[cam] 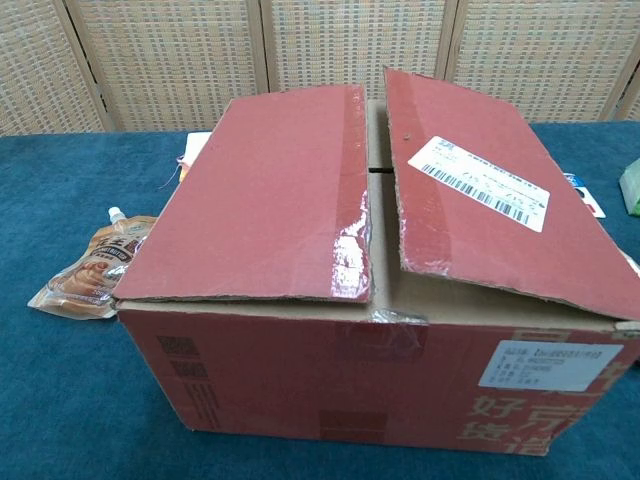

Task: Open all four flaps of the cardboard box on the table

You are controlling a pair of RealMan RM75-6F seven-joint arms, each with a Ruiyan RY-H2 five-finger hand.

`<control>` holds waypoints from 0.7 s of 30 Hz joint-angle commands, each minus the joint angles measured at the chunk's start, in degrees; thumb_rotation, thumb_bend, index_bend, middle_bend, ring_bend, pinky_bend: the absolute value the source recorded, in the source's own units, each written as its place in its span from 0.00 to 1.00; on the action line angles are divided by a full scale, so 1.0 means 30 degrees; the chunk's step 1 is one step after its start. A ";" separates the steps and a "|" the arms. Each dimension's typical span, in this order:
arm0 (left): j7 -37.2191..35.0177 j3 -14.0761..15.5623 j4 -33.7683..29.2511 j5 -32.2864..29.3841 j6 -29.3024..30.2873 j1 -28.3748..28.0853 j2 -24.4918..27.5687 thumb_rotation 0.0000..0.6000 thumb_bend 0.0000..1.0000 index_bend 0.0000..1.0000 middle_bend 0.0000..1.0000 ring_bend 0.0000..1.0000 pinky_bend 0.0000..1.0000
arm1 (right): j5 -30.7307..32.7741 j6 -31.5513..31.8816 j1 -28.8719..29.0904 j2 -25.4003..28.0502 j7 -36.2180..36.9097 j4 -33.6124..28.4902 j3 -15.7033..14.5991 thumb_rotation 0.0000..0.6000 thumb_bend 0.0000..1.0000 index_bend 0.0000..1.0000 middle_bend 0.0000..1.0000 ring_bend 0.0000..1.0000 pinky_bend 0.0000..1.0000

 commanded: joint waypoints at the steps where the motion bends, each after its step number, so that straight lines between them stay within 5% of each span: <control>1: 0.0025 -0.0003 -0.0022 -0.0004 -0.0017 -0.0010 0.0006 0.99 0.10 0.01 0.00 0.00 0.00 | -0.0031 -0.0026 0.0034 -0.0003 0.0039 0.0006 0.0001 1.00 0.00 0.16 0.09 0.00 0.00; 13: 0.0194 -0.0053 -0.0359 0.0157 0.0363 0.0130 0.0446 0.99 0.11 0.01 0.00 0.00 0.00 | -0.1062 -0.0130 0.0714 0.0903 0.1132 -0.0301 0.0264 1.00 0.01 0.16 0.09 0.00 0.00; 21: 0.0175 -0.0044 -0.1025 0.0207 0.0448 0.0218 0.1194 0.99 0.11 0.01 0.00 0.00 0.00 | -0.2232 -0.1185 0.1994 0.2810 0.3455 -0.1432 0.0539 1.00 0.34 0.16 0.09 0.00 0.00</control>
